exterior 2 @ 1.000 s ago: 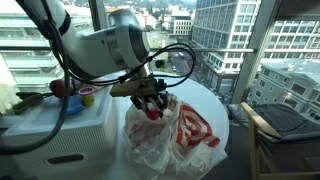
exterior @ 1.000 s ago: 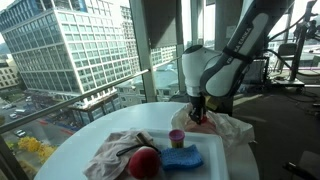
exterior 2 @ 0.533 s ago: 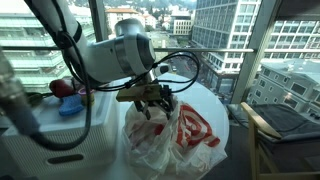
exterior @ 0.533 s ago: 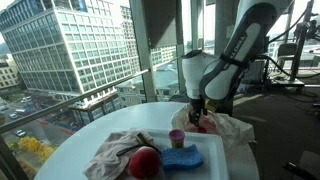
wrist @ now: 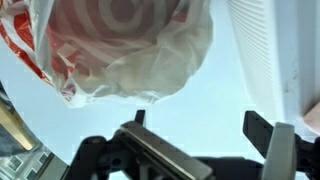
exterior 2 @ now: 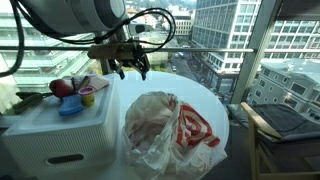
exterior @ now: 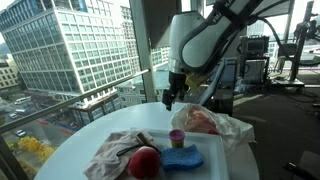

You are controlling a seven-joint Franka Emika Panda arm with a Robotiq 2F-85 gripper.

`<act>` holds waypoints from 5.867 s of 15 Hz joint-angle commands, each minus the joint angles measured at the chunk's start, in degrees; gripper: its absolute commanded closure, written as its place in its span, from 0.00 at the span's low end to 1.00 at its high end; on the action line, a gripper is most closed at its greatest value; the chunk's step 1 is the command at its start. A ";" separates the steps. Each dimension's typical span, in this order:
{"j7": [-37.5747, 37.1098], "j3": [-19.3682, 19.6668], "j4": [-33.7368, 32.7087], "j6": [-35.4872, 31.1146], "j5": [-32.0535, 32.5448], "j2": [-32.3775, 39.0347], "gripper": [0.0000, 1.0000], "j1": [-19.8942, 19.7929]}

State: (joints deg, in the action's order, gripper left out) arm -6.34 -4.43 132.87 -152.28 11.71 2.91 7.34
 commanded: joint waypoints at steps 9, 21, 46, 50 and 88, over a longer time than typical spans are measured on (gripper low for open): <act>18.80 -5.04 -6.28 32.46 -15.48 -7.88 0.00 2.60; 28.78 -5.93 -2.43 28.83 -17.85 -3.21 0.00 3.73; 14.80 -2.07 -0.55 14.16 -4.13 -4.21 0.79 -0.61; 9.14 0.86 3.28 10.89 -0.88 -2.69 0.79 -3.43; 31.82 -7.00 0.00 26.57 -18.53 -3.12 0.00 6.17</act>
State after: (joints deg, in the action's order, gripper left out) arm 24.48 -9.93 132.95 -121.12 -9.80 -2.68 12.83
